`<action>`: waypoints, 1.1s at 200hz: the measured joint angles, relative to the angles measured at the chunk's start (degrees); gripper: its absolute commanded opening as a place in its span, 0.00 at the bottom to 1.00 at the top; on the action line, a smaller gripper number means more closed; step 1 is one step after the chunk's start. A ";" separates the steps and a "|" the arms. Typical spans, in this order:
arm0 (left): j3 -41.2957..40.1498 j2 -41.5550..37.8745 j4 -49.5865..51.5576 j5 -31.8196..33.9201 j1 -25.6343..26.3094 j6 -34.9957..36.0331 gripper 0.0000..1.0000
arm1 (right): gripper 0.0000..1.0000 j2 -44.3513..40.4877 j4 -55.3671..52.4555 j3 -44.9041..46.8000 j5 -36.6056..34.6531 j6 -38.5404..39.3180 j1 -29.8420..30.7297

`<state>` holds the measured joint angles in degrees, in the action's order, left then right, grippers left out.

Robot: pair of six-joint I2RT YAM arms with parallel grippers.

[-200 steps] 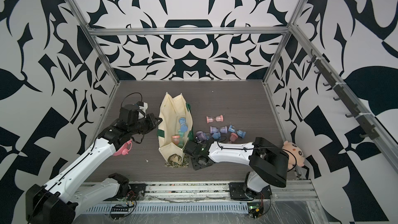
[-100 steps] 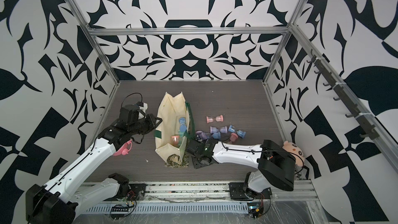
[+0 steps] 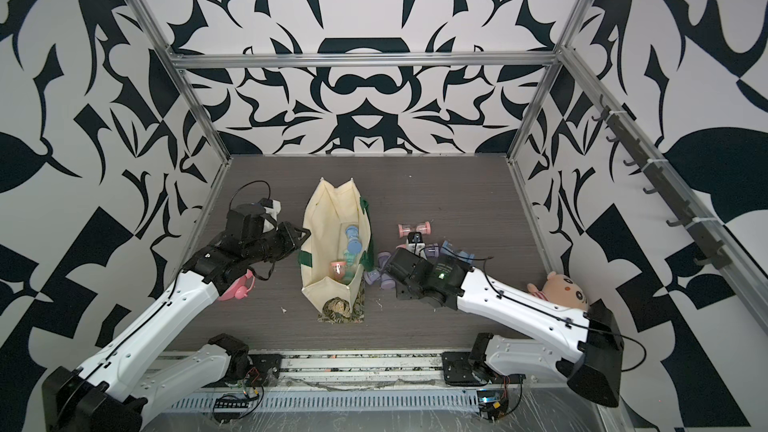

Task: Put the hourglass into the canvas bag
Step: Pick up the hourglass from the center of the board, then place the hourglass in the canvas bag.

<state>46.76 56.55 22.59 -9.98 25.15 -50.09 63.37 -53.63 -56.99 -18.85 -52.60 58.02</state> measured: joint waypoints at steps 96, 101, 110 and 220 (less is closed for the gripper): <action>0.00 -0.09 0.00 -0.11 0.00 -0.92 0.06 | 0.00 7.82 -4.76 -23.02 -3.78 5.20 0.02; 0.00 -0.09 0.00 -0.11 0.00 -0.92 0.06 | 0.00 8.39 -4.74 -23.26 -3.69 5.25 0.02; 0.00 -0.09 0.00 -0.13 0.00 -0.94 0.06 | 0.00 9.38 -4.63 -23.52 -3.56 5.29 0.02; 0.00 -0.20 -0.02 -0.26 0.00 -1.09 0.05 | 0.00 27.76 -2.29 -42.97 2.21 7.96 3.82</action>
<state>46.76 56.36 22.57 -10.24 25.15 -51.18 91.13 -55.92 -99.96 -16.64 -44.64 61.84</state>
